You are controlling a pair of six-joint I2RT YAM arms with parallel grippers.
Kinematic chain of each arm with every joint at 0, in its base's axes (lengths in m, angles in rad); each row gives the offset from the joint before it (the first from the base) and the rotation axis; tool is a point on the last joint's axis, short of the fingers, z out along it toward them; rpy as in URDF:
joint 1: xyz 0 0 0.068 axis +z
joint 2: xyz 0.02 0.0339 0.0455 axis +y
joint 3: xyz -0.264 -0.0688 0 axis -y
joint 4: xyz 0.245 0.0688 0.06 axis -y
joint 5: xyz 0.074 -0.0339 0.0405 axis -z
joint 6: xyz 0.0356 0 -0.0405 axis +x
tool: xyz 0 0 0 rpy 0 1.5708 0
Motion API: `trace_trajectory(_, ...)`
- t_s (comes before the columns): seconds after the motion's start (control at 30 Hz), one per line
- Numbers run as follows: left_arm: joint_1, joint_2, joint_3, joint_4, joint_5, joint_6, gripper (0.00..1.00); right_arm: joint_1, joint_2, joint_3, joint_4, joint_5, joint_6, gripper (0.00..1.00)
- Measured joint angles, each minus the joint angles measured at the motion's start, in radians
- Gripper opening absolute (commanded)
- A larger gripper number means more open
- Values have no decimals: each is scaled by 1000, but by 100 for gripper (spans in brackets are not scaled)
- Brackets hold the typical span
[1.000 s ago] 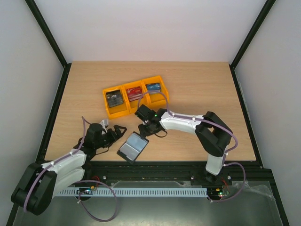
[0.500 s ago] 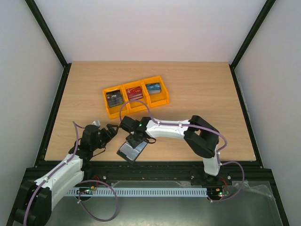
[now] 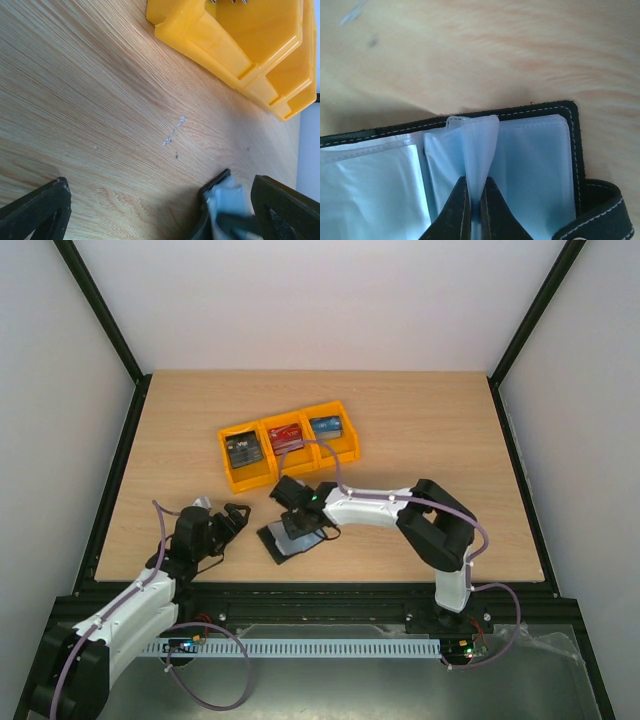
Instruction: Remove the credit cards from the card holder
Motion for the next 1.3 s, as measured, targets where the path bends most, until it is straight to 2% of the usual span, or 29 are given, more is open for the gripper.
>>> trace_trajectory(0.23, -11, 12, -4, 35, 9, 0, 99, -121, -68, -59, 113, -9, 79, 2)
trace_trajectory(0.43, -76, 7, -7, 172, 63, 35, 99, -110, -135, -58, 182, -5, 100, 2)
trace_trajectory(0.7, -101, 2, -7, 299, 113, 72, 99, -102, -224, -49, 237, 5, 90, 2)
trace_trajectory(0.97, -132, -38, -7, 421, 166, 129, 99, -58, -219, 6, 235, 31, 42, 2)
trace_trajectory(1.17, -128, -53, -7, 442, 164, 135, 99, -20, -200, 43, 229, 35, -2, 2)
trace_trajectory(1.23, -119, -56, -7, 435, 150, 129, 95, -8, -189, 60, 228, 43, -19, 2)
trace_trajectory(1.3, -100, -56, -7, 417, 126, 113, 84, 2, -186, 65, 229, 42, -37, 2)
